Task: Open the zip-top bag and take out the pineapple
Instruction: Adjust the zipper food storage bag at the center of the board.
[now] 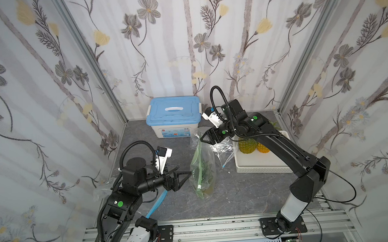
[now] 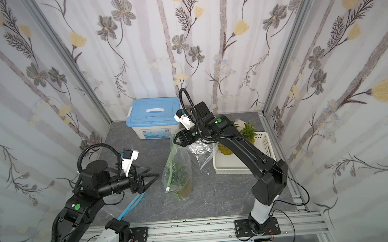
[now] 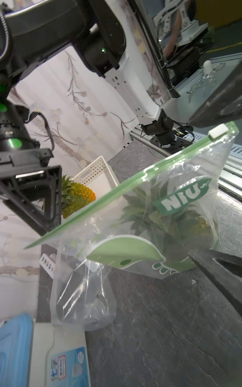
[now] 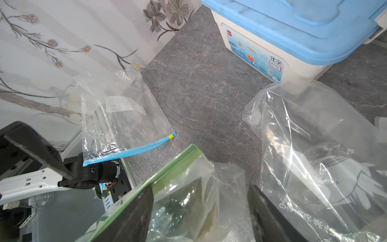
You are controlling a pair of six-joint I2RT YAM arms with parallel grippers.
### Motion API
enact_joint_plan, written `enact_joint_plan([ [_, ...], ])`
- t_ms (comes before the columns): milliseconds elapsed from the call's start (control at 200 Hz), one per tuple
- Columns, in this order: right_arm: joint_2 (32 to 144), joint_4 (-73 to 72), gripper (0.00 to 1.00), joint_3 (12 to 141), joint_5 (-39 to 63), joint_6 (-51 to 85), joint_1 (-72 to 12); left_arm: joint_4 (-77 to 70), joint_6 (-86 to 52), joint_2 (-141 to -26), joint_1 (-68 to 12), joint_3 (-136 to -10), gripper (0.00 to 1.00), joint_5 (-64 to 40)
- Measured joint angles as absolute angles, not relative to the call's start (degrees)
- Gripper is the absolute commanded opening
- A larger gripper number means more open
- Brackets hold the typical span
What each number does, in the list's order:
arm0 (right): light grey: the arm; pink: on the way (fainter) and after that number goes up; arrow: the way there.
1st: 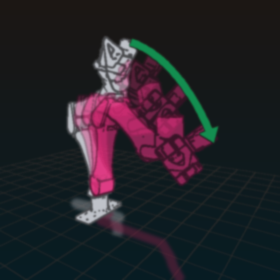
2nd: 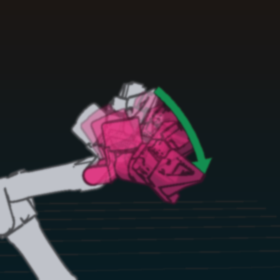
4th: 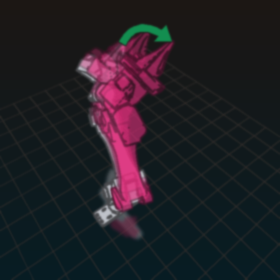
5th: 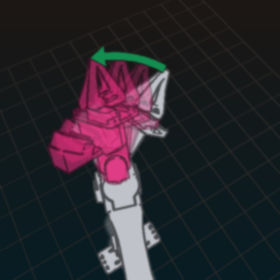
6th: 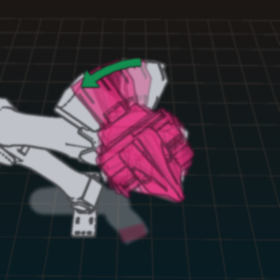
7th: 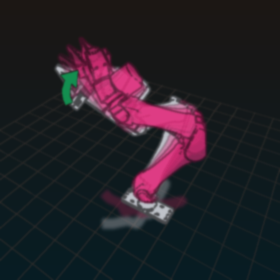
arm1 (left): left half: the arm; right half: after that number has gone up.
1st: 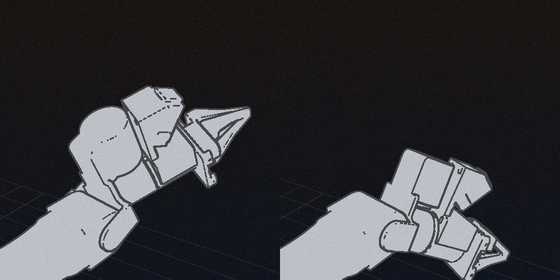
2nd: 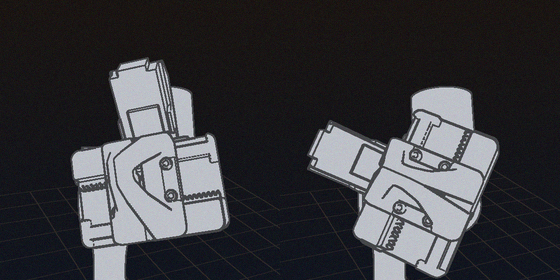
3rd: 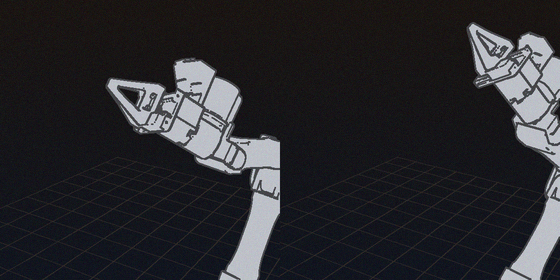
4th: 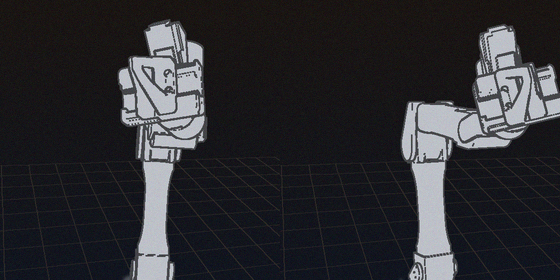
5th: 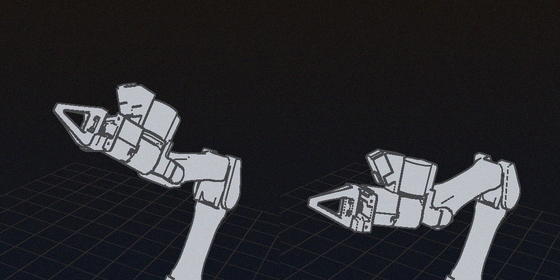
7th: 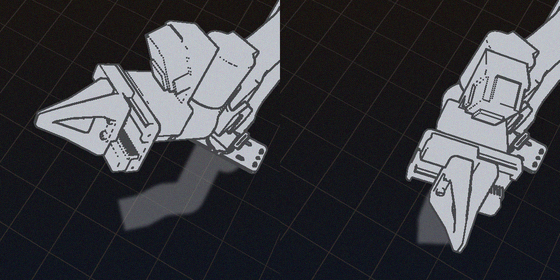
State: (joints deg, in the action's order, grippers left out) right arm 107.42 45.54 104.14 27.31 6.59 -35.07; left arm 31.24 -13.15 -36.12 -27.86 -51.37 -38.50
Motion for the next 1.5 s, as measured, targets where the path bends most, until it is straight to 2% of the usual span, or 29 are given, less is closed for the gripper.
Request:
enact_joint_plan([
  [205, 108.84, 45.54, 0.71, 105.34, 29.63, 6.09, -34.15, 32.16, -12.67, -34.13, -47.99, -51.46, 0.91, -23.22],
  [395, 109.51, 45.5, 0.69, 105.89, 30.35, 6.13, -33.19, 34.35, -13.56, -41.63, -71.16, -49.41, 0.93, 1.45],
  [580, 108.57, 45.08, 0.68, 105.32, 30.5, 6.15, -33.41, 32.67, -13.58, -46.68, -81.25, -48.05, 0.96, 24.29],
  [719, 106.76, 43.68, 0.68, 103.22, 30.46, 6.17, -33.41, 29.1, -14.61, -48.18, -83.68, -42.5, 0.94, 37.65],
  [804, 106.08, 43.38, 0.67, 101.78, 30.41, 6.17, -33.41, 24.93, -14.94, -48.21, -83.94, -38.72, 0.87, 44.01],
  [859, 105.8, 43.05, 0.67, 100.77, 30.41, 6.15, -33.41, 21.58, -14.61, -47.94, -83.92, -36.16, 0.76, 47.18],
  [954, 105.51, 41.12, 0.61, 98.52, 30.5, 6.15, -33.41, 15.22, -12.84, -47.0, -83.55, -32.73, 0.51, 50.57],
  [989, 105.51, 40.4, 0.55, 97.67, 30.92, 6.15, -33.41, 13.15, -11.62, -46.37, -83.13, -31.59, 0.42, 51.24],
  [1019, 105.51, 39.75, 0.44, 96.84, 31.48, 6.15, -33.41, 11.64, -11.51, -45.78, -82.59, -30.72, 0.35, 51.42],
  [1064, 105.6, 38.68, 0.24, 95.77, 32.21, 6.15, -33.41, 9.47, -10.57, -44.51, -81.49, -29.36, 0.29, 51.75],
  [1119, 105.69, 37.36, 0.12, 94.65, 33.21, 6.2, -33.41, 7.68, -10.44, -42.63, -80.16, -27.86, 0.23, 51.72],
  [1239, 104.57, 33.5, 0.0, 90.78, 34.46, 7.27, -33.67, 5.72, -9.04, -38.33, -77.38, -25.85, 0.16, 50.54],
  [1449, 97.62, 27.38, 0.0, 82.72, 34.04, 10.2, -34.22, 5.74, -7.05, -34.11, -72.6, -24.93, 0.15, 47.46],
  [1499, 94.02, 21.63, 0.0, 76.88, 32.21, 12.05, -35.2, 5.85, -5.78, -32.86, -69.38, -24.67, 0.15, 43.99],
])
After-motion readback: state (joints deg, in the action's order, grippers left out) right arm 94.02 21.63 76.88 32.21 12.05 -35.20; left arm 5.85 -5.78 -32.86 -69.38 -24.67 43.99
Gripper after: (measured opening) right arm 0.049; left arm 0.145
